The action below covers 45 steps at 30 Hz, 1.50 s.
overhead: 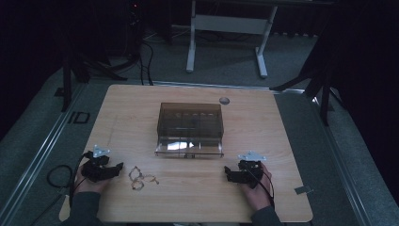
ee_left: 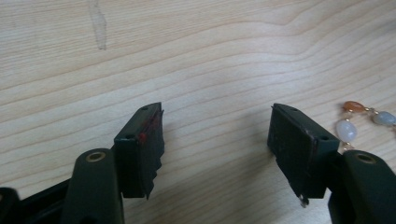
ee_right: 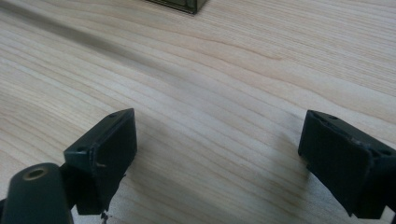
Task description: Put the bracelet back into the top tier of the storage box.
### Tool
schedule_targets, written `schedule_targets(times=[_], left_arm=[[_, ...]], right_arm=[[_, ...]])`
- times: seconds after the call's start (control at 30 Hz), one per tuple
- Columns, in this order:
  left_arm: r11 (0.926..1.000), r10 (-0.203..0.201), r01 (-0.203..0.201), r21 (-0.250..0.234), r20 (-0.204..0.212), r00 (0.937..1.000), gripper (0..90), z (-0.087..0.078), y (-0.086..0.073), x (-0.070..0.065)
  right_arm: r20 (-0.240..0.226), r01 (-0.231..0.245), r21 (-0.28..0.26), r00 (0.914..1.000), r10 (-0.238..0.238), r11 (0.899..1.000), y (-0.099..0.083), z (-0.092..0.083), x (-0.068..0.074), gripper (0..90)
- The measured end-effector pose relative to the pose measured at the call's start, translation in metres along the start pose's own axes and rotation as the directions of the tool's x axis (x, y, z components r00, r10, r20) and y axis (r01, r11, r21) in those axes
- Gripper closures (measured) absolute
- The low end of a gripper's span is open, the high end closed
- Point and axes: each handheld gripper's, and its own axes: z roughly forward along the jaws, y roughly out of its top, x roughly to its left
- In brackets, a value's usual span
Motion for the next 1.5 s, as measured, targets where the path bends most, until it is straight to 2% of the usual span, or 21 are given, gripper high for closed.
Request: schedule_targets(times=[0.27, 0.4, 0.9, 1.1, 1.5], left_arm=[[0.9992, 0.039, -0.039, 0.005, 0.019, 0.999, 36.5, -0.003, 0.004, -0.007], [0.999, 0.045, -0.046, 0.003, 0.034, 0.9984, 36.5, -0.006, 0.006, -0.008], [0.9945, 0.099, -0.101, 0.028, 0.07, 0.9926, 36.9, -0.014, 0.009, -0.011], [0.9901, 0.131, -0.135, 0.04, 0.091, 0.9872, 37.1, -0.018, 0.013, -0.015], [0.9772, 0.192, -0.201, 0.066, 0.132, 0.9725, 37.5, -0.022, 0.022, -0.023]], right_arm=[[0.0, 0.0, 0.0, 1.0, 0.0, 1.0, 0.0, 0.0, 0.0, 11.2], [0.0, 0.0, 0.0, 1.0, 0.0, 1.0, 0.0, 0.0, 0.0, 11.3], [0.0, -0.002, 0.0, 1.0, 0.002, 1.0, 0.0, 0.0, 0.0, 11.2], [0.0, -0.001, -0.001, 1.0, 0.001, 1.0, 0.0, 0.0, 0.0, 11.2], [0.0, -0.003, 0.0, 1.0, 0.003, 1.0, 0.0, 0.0, 0.0, 11.3]])
